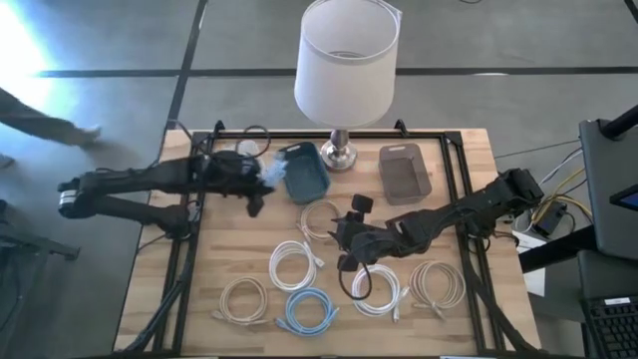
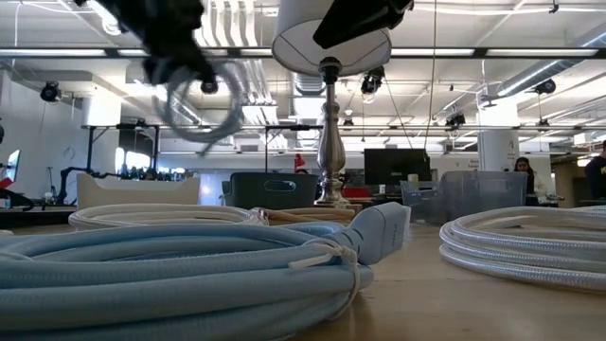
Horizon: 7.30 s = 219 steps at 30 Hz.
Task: Pick & Place USB Port
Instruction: Put the right blue charger cable into the white bin, then put the left white charger cable into the blue bin
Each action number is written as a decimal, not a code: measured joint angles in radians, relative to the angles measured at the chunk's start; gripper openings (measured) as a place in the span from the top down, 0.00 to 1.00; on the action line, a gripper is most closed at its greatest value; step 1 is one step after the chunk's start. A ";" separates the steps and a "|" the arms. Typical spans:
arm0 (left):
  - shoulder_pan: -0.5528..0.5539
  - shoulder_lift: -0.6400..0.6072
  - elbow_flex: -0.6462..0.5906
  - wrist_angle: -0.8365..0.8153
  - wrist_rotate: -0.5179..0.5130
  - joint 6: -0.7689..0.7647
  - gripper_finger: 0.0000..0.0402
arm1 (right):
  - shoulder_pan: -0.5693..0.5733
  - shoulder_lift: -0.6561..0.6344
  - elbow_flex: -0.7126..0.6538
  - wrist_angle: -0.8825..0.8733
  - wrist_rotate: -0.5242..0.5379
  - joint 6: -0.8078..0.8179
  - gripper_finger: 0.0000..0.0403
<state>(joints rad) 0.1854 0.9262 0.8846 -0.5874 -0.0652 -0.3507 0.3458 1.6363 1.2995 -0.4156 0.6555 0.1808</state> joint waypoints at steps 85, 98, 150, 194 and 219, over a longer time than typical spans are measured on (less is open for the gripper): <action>0.658 0.139 -0.093 -0.314 -0.052 0.397 0.70 | -0.001 0.002 0.000 0.002 -0.004 -0.004 0.78; 0.659 0.134 0.028 -0.402 0.267 0.375 0.96 | -0.001 0.002 0.000 0.001 -0.004 -0.004 0.79; 0.626 0.212 0.092 -0.496 -0.015 0.423 0.52 | -0.001 0.002 0.000 0.001 -0.009 0.003 0.77; -0.194 0.493 -0.154 0.316 0.257 0.199 0.62 | -0.006 0.002 -0.111 0.011 -0.159 0.215 0.60; -0.197 0.661 -0.146 0.430 0.323 0.114 0.89 | -0.026 0.002 -0.133 0.017 -0.158 0.209 0.61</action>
<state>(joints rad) -0.0118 1.5871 0.7383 -0.1577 0.2583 -0.2366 0.3202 1.6382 1.1667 -0.3984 0.4973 0.3901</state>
